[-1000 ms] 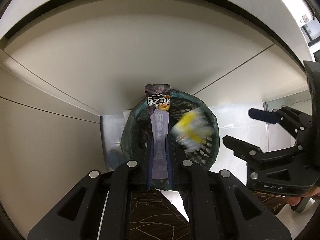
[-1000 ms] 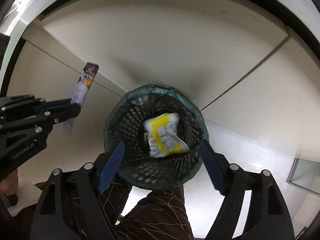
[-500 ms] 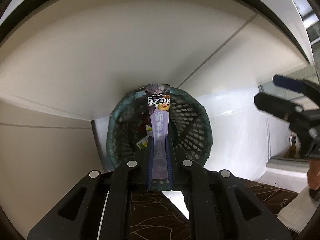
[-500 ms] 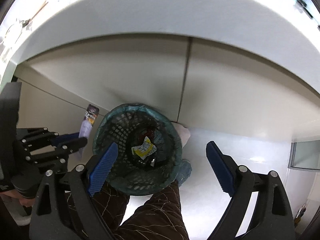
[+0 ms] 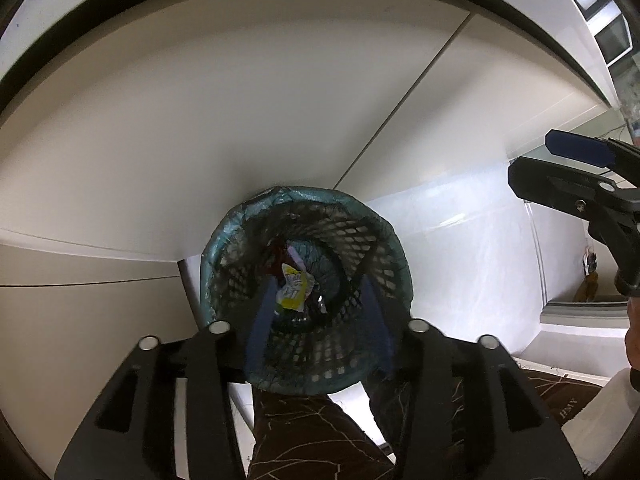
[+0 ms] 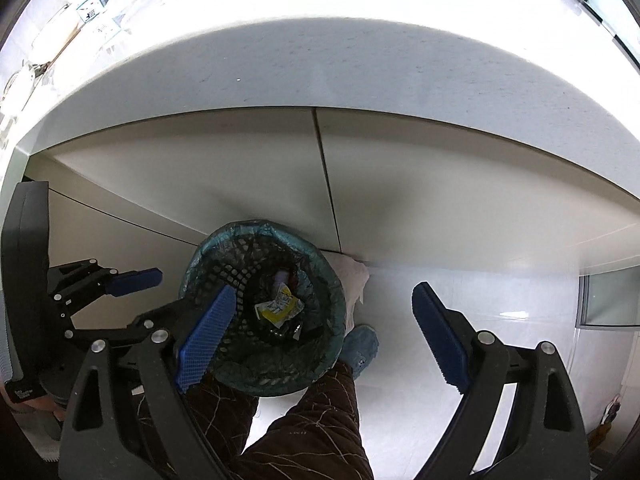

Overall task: Collect trash
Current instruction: 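Open the right tool to drop the yellow packet while the left tool drops the purple stick, then raise both open tools back over the counter toward the tube and tissue, then grasp the clear plastic tube with the left tool while the right tool grasps the white tissue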

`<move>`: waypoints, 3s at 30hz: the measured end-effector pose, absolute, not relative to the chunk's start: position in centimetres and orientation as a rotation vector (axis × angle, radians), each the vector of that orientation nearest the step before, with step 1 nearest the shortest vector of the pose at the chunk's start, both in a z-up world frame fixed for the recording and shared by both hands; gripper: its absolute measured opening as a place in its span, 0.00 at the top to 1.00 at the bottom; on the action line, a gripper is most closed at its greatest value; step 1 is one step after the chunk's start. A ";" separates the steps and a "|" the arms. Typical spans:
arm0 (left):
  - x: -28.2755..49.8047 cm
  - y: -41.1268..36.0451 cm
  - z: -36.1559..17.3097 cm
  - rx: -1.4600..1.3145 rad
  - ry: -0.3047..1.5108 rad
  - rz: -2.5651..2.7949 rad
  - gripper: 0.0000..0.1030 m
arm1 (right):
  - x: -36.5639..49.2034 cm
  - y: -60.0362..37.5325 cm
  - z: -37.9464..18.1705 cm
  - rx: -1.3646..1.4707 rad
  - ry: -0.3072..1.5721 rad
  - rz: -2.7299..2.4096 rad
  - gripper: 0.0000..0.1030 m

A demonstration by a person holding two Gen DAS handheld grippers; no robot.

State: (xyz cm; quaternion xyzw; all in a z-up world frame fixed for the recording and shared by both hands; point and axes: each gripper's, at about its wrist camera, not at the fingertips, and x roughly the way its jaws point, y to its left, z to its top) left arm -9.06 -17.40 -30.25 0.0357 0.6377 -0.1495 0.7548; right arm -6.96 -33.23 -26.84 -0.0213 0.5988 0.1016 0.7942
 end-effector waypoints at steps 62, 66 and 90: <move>6.0 -12.9 -4.7 0.044 1.053 -0.125 0.10 | 4.8 -34.5 -6.1 0.011 0.965 0.161 0.16; 7.6 -12.8 -4.3 0.050 1.058 -0.120 0.10 | 6.5 -34.6 -5.8 0.013 0.961 0.153 0.16; 17.8 -13.1 -11.6 0.078 1.227 -0.065 0.15 | 20.0 -33.6 -10.4 -0.010 1.077 0.134 0.23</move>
